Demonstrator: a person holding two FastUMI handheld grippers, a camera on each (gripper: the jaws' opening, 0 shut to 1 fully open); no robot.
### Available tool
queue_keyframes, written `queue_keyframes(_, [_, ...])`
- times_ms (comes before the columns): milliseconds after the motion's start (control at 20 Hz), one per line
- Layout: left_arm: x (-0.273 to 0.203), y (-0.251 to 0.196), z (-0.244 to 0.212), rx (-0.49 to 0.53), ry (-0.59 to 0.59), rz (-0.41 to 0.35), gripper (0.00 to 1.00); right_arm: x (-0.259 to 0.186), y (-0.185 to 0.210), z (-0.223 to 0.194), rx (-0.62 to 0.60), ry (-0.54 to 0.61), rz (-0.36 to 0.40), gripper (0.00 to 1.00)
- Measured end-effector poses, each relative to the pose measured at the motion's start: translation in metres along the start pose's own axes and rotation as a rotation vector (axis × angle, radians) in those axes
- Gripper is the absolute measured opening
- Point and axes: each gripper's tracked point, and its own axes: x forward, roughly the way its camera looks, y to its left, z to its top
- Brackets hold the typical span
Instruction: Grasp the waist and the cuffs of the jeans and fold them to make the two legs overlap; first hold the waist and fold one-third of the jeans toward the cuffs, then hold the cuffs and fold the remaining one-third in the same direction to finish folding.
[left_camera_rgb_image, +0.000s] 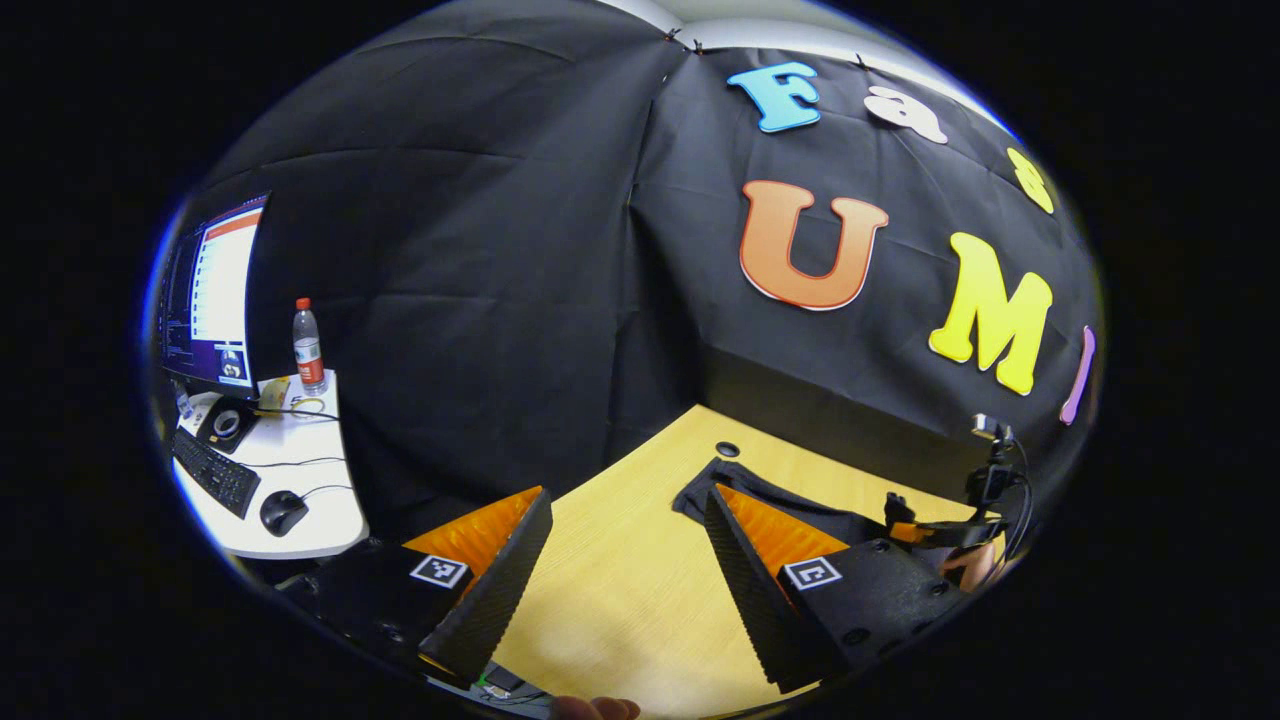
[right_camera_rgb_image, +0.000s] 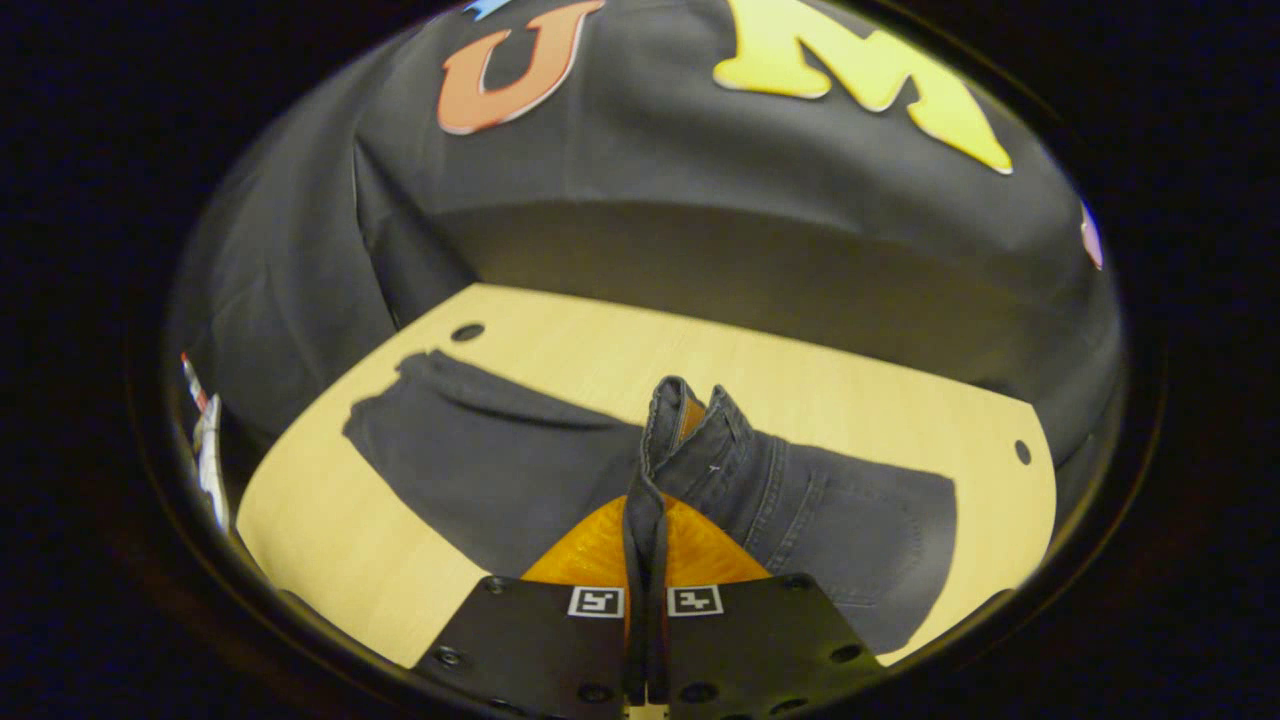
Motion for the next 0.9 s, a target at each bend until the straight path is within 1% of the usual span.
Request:
queue_keyframes(100, [-0.003, 0.005, -0.005, -0.003, 0.01, 0.012, 0.99, 0.005, 0.002, -0.002, -0.074, 0.017, -0.033, 0.0])
queue_keyframes(150, [-0.002, 0.006, -0.007, -0.013, 0.018, 0.014, 0.99, 0.007, 0.009, -0.006, -0.099, 0.028, -0.046, 0.01])
queue_keyframes(200, [-0.002, 0.005, -0.011, -0.024, 0.023, 0.015, 0.99, 0.009, 0.012, -0.007, -0.121, 0.03, -0.054, 0.0])
queue_keyframes(250, [-0.002, 0.005, -0.015, -0.035, 0.031, 0.015, 0.99, 0.012, 0.016, -0.009, -0.134, 0.024, -0.043, 0.01])
queue_keyframes(300, [-0.001, 0.003, -0.019, -0.045, 0.038, 0.014, 0.99, 0.013, 0.02, -0.008, -0.143, 0.023, -0.02, 0.06])
queue_keyframes(350, [0.0, -0.001, -0.021, -0.054, 0.046, 0.01, 0.99, 0.016, 0.021, -0.01, -0.148, 0.024, 0.004, 0.12])
queue_keyframes(400, [0.001, -0.005, -0.022, -0.056, 0.046, 0.005, 0.99, 0.015, 0.026, -0.01, -0.151, 0.02, 0.023, 0.25])
queue_keyframes(450, [0.002, -0.007, -0.023, -0.056, 0.046, 0.0, 0.99, 0.012, 0.031, -0.006, -0.156, 0.011, 0.036, 0.29])
queue_keyframes(500, [0.003, -0.011, -0.023, -0.054, 0.046, -0.004, 0.99, 0.01, 0.037, -0.005, -0.146, 0.005, 0.061, 0.36])
queue_keyframes(600, [0.005, -0.018, -0.022, -0.052, 0.045, -0.015, 0.99, -0.005, 0.047, -0.002, -0.117, -0.006, 0.119, 0.67])
queue_keyframes(700, [0.009, -0.026, -0.021, -0.051, 0.047, -0.035, 0.99, -0.025, 0.047, 0.012, -0.096, -0.044, 0.145, 0.98])
queue_keyframes(900, [0.027, -0.048, -0.025, -0.082, 0.062, -0.101, 0.99, -0.104, 0.034, 0.045, -0.056, -0.13, 0.217, 0.98])
